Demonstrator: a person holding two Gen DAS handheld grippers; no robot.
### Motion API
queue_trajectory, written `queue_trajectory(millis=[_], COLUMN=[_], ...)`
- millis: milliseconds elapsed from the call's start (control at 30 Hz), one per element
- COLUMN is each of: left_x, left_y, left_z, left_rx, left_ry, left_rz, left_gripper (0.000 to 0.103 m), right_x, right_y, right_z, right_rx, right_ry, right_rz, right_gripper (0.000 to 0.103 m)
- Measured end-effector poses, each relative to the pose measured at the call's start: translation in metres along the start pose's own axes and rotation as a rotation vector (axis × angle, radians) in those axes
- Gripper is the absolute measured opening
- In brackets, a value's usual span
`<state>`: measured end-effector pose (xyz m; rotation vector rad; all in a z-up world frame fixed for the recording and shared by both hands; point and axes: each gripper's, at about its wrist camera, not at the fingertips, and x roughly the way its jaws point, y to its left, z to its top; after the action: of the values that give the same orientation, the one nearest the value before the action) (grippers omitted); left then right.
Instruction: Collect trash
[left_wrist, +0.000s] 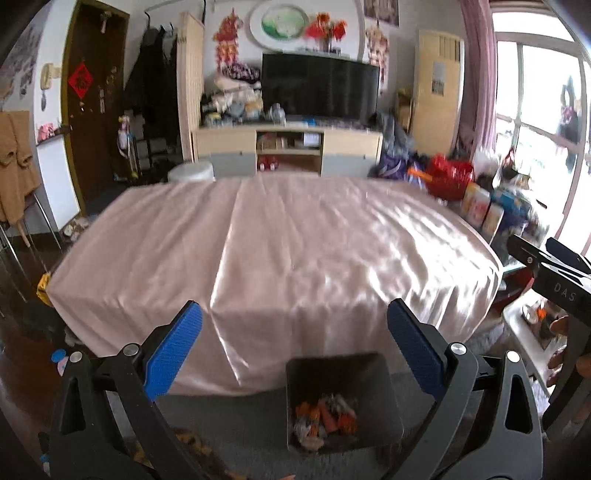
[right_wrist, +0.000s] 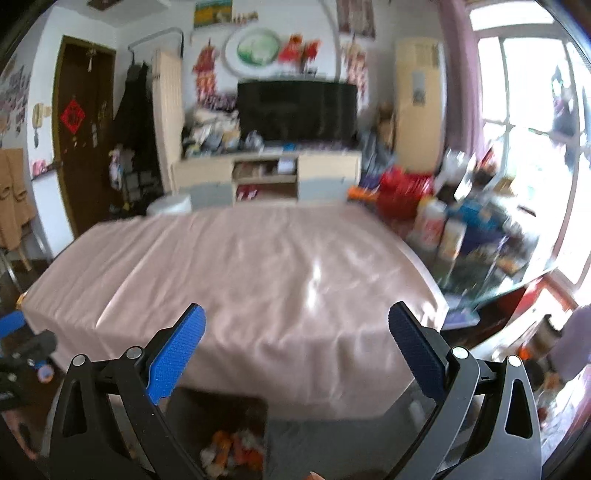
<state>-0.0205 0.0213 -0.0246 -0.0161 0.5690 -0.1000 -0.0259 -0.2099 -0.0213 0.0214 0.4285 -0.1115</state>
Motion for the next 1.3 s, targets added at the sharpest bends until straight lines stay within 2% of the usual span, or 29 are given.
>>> queue_trajectory(millis=[133, 300, 467, 900, 1300], left_x=[-0.008, -0.008, -0.006, 0.002, 0.000], left_y=[-0.002, -0.009, -0.008, -0.003, -0.001], left_z=[0.005, 0.005, 0.001, -0.004, -0.004], left_rx=[0.004, 0.035, 0.031, 0.041, 0.021], left_ry=[-0.055, -0.090, -0.085, -0.065, -0.065], left_rz=[0.022, 0.048, 0.034, 0.067, 0.072], left_gripper=[0.095, 0.095, 0.095, 0.095, 0.095], right_x=[-0.009, 0.000, 0.007, 0.013, 0.018], right_y=[-0.004, -0.002, 0.004, 0.017, 0.018], right_z=[0.006, 0.006, 0.001, -0.009, -0.011], right_rx=[0.001, -0.008, -0.010, -0.013, -0.016], right_ry=[-0.064, -0.050, -0.019, 0.049, 0.069], right_rz=[-0.045, -0.050, -0.061, -0.026, -0.016], right_gripper=[0.100, 0.100, 0.100, 0.100, 0.100])
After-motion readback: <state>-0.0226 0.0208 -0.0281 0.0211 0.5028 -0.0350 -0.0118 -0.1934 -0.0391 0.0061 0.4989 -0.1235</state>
